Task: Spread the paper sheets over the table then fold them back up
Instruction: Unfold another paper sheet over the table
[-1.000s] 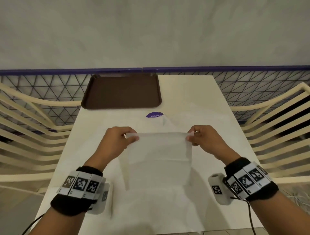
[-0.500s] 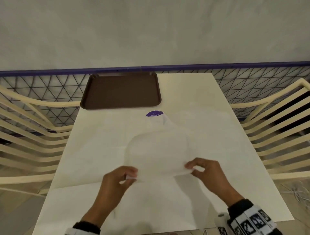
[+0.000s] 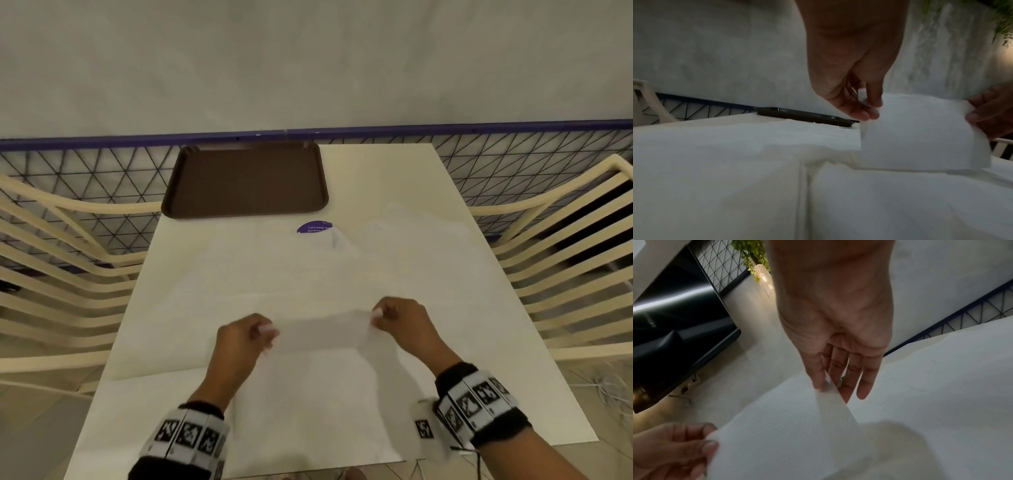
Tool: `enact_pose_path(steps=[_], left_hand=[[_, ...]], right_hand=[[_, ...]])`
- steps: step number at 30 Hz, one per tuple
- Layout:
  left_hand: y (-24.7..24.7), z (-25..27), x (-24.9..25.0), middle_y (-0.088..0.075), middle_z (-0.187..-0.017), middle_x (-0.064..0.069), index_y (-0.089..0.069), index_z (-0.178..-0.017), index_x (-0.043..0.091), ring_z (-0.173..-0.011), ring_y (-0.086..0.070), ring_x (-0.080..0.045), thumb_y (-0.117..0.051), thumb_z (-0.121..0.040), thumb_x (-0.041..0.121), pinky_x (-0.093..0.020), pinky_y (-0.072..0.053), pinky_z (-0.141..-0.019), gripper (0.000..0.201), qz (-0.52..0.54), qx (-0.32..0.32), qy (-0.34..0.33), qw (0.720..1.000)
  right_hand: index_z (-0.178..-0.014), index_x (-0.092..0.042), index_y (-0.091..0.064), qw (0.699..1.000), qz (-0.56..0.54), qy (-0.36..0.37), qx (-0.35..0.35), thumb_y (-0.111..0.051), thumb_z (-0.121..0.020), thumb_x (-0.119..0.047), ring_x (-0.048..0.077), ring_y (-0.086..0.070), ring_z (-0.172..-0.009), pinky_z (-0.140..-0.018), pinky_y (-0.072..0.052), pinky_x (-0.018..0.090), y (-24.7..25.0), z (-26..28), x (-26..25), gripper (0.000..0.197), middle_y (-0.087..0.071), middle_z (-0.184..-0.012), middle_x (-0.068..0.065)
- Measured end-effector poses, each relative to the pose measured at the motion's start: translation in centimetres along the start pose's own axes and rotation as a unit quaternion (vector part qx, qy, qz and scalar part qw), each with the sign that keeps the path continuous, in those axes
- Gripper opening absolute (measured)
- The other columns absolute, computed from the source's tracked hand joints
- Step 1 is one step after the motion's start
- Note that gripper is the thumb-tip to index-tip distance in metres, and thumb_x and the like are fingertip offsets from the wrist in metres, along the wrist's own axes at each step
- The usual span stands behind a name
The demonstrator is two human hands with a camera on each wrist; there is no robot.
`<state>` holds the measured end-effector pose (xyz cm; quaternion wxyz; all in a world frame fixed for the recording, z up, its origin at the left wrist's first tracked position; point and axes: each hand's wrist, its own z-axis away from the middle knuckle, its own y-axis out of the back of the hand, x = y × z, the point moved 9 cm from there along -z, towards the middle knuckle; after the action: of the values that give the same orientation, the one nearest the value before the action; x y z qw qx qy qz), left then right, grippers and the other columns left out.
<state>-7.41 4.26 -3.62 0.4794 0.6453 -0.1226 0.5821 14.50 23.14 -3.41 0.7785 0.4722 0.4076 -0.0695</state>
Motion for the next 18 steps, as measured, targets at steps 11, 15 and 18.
enact_pose_path(steps=[11,15,18], left_hand=[[-3.6,2.1,1.2,-0.059,-0.122,-0.004,-0.058,-0.120,0.011,-0.110,-0.058,-0.021,-0.046,-0.095,0.021,-0.022,-0.039,-0.097,0.030,-0.221,-0.016,-0.136,0.966],[-9.1,3.7,0.3,-0.058,-0.130,0.000,-0.063,-0.120,0.014,-0.118,-0.058,-0.016,-0.004,-0.100,0.033,-0.028,-0.043,-0.097,0.064,-0.352,-0.142,-0.177,0.908],[-11.8,3.5,-0.1,0.004,-0.151,-0.005,-0.010,-0.146,0.007,-0.142,-0.001,-0.020,-0.011,-0.100,0.028,-0.029,-0.006,-0.114,0.051,-0.403,-0.206,-0.178,0.874]], right_hand=[[-0.128,-0.012,-0.050,0.997,0.041,0.012,0.071,-0.057,-0.088,-0.006,0.025,-0.048,-0.119,-0.094,-0.029,0.017,-0.7,0.3,1.5,0.041,-0.054,-0.128,0.006],[-0.129,-0.008,-0.052,0.988,0.089,0.122,-0.014,-0.031,-0.092,-0.030,0.025,-0.039,-0.132,-0.110,-0.016,0.015,-6.0,3.6,-1.3,0.048,-0.047,-0.139,0.009],[-0.148,-0.011,-0.014,0.958,0.173,0.148,-0.173,0.005,-0.080,-0.067,0.012,0.005,-0.142,-0.113,0.005,0.024,-12.1,4.3,-1.7,0.090,0.000,-0.153,-0.005]])
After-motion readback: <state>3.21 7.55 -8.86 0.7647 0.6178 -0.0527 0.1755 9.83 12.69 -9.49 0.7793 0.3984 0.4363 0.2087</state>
